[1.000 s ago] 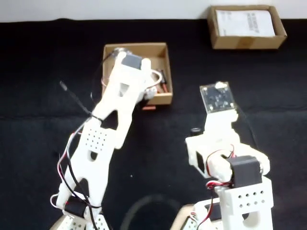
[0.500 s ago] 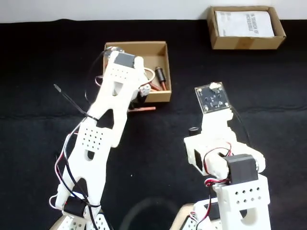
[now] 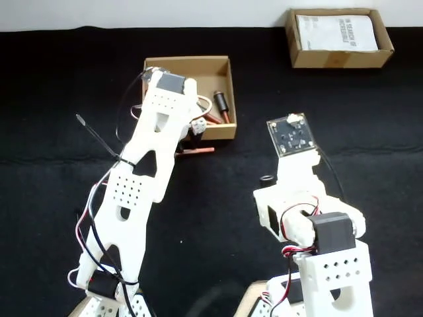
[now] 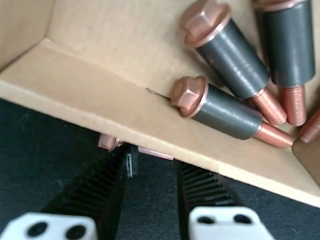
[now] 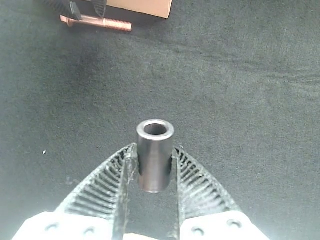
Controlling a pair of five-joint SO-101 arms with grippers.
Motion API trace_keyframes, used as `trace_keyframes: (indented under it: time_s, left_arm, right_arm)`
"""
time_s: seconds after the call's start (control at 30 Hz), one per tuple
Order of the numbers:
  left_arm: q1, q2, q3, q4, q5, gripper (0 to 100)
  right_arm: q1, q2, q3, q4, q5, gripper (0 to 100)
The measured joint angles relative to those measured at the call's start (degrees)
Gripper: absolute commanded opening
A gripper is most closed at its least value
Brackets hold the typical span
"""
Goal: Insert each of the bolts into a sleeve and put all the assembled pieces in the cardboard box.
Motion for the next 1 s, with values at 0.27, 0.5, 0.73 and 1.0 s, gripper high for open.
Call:
trace_keyframes:
  time_s: [0.27, 0.5, 0.73, 1.0]
  left_arm:
    - [-0.1, -4.1, 9.0, -0.4, 0.0, 14]
    - [0.4, -7.2, 17.1, -0.5, 0.3, 14]
    - [1.9, -11.7, 23.9, -0.5, 0.1, 15]
    - [3.5, -13.0, 29.1, -0.5, 0.1, 15]
  right_arm:
    - [0.0, 0.3, 0.0, 0.0, 0.0, 0.8]
    - [0.0, 3.9, 0.0, 0.0, 0.0, 0.8]
    - [0.0, 4.4, 0.0, 0.0, 0.0, 0.8]
    - [0.0, 4.4, 0.0, -0.4, 1.5, 0.8]
